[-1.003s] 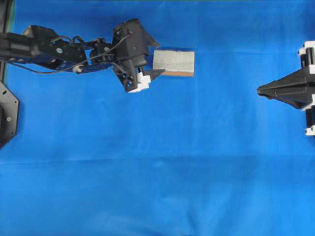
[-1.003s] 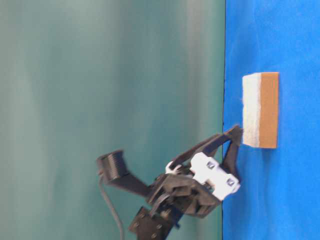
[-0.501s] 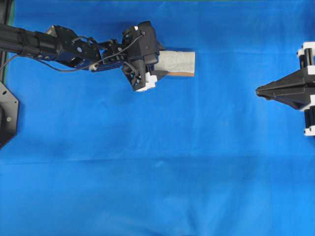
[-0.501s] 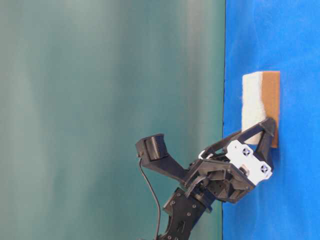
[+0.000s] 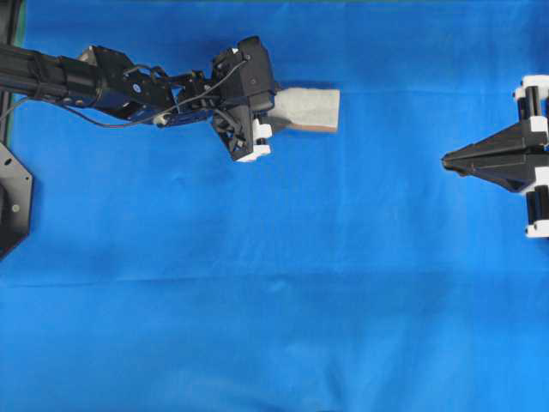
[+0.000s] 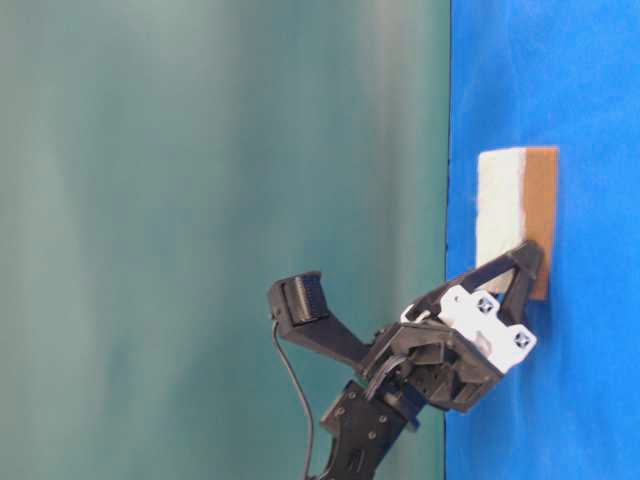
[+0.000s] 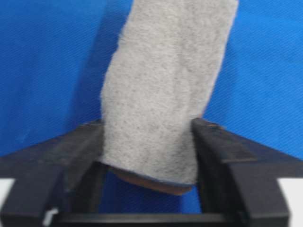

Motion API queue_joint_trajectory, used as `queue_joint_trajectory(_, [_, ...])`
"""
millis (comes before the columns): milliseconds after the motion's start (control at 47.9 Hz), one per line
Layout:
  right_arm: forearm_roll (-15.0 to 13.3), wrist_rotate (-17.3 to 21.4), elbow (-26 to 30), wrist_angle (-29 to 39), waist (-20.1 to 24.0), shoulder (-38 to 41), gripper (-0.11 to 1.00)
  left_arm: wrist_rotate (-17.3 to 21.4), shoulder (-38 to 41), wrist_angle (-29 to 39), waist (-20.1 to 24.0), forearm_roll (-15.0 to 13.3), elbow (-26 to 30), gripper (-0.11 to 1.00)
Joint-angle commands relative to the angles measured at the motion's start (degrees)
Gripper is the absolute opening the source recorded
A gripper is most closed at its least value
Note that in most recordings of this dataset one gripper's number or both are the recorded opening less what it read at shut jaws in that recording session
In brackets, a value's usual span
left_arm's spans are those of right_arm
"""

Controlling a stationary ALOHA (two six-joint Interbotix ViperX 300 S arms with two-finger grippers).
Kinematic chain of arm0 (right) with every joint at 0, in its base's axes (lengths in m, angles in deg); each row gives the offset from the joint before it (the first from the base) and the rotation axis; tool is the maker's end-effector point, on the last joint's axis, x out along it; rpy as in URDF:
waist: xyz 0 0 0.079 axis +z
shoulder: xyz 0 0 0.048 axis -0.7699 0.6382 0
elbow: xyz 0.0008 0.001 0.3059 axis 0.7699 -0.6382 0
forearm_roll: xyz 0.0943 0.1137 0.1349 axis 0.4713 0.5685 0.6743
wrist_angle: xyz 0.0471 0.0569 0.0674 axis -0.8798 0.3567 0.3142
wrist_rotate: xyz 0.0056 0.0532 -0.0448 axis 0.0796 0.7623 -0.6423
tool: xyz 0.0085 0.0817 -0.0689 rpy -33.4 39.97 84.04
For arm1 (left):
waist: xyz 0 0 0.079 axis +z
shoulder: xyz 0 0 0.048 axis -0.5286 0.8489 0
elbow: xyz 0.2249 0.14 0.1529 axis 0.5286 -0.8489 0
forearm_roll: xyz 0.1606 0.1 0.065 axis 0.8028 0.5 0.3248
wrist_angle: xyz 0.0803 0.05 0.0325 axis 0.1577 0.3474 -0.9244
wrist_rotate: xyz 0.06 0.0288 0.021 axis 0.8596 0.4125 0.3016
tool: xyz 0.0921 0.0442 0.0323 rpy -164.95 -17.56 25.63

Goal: Hand over the sponge with the left arm and wipe it with the right arm.
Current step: 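Lift the sponge with the left gripper and carry it toward center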

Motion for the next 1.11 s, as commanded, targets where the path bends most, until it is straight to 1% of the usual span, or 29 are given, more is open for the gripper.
queue_joint_trajectory(0, [0.0,0.0,1.0,-0.4,-0.1,0.4,0.02,-0.3,-3.6,1.0,0.3,-0.1,-0.7,0.42])
queue_joint_trajectory(209, [0.0,0.0,0.8,-0.4,-0.1,0.6,0.02,-1.3,-10.0,7.3,-1.1,-0.4,-1.1,0.42])
queue_joint_trajectory(355, [0.0,0.0,0.8,-0.7,-0.5,0.8,0.02,-4.2,-17.0,12.0,-4.2,-0.4,-1.5,0.42])
queue_joint_trajectory(543, [0.0,0.0,1.0,-0.8,-1.6,1.1,0.02,-7.0,-23.6,12.8,-8.5,-0.4,-3.7,0.42])
queue_joint_trajectory(669, [0.0,0.0,1.0,-0.8,-2.3,1.5,0.02,-9.4,-27.4,13.2,-13.1,-0.4,-5.3,0.42])
queue_joint_trajectory(794, [0.0,0.0,1.1,-0.8,-2.6,2.1,0.02,-11.9,-29.3,12.8,-16.8,-0.4,-6.1,0.42])
queue_joint_trajectory(878, [0.0,0.0,1.1,-0.8,-2.7,2.7,0.02,-13.8,-29.2,12.7,-18.3,-0.4,-6.1,0.42])
queue_joint_trajectory(982, [0.2,0.4,1.4,-0.8,-2.7,3.7,0.02,-15.5,-28.7,12.8,-19.0,-0.4,-5.5,0.42])
queue_joint_trajectory(1087, [0.2,0.5,1.8,-0.8,-2.7,4.5,0.02,-15.8,-28.7,13.1,-19.1,-0.4,-5.4,0.42])
